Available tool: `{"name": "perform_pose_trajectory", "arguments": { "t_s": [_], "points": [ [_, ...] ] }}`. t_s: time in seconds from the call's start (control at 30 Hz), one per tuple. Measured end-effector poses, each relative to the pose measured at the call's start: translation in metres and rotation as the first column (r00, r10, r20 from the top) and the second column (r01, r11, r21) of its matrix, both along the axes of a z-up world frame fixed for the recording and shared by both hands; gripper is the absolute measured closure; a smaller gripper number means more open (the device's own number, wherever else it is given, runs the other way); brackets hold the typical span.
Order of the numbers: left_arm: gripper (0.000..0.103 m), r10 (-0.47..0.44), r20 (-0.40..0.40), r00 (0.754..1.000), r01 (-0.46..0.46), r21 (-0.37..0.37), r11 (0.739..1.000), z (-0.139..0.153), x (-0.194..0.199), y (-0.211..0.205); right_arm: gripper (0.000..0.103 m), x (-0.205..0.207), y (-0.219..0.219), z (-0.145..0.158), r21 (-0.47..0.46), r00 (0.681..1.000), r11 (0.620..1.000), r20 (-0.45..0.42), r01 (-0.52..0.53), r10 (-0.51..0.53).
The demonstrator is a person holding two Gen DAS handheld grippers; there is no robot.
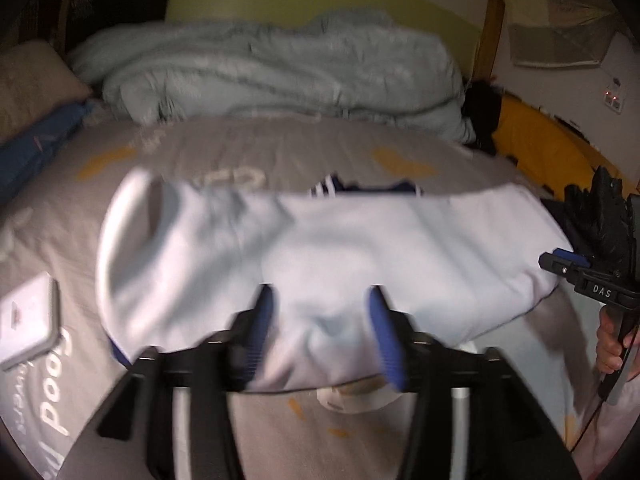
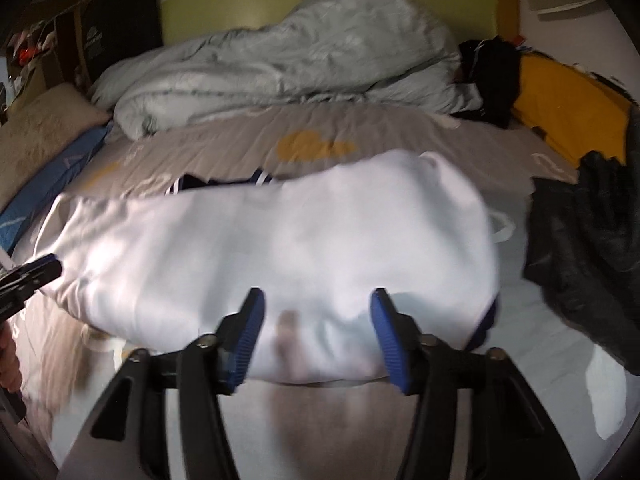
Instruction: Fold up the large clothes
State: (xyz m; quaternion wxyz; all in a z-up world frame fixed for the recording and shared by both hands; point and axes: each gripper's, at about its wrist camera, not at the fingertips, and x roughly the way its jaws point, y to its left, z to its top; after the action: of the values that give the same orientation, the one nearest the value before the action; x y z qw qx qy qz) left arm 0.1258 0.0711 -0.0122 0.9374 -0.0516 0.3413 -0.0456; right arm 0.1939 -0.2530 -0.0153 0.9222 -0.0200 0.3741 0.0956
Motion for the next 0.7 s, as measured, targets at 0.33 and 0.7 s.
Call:
{"name": "perform_pose_trajectory", "arguments": {
  "t_s": [0.33,0.7],
  "points": [
    [0.000,0.043,0.097,0.994,-0.047,0.030,0.998,0.005,-0.034,-0.002,0.000,-0.026,-0.010,0.015,-0.011,0.990,0.995,0.109,0.095,-0.093],
    [0.000,0.099,0.226,0.969,-0.114,0.052,0.992,-0.001,-0.049,-0.009,0.000,-0.029,-0.007,0.013,-0.038,0.990,0.996,0.113,0.085,-0.080]
  ]
}}
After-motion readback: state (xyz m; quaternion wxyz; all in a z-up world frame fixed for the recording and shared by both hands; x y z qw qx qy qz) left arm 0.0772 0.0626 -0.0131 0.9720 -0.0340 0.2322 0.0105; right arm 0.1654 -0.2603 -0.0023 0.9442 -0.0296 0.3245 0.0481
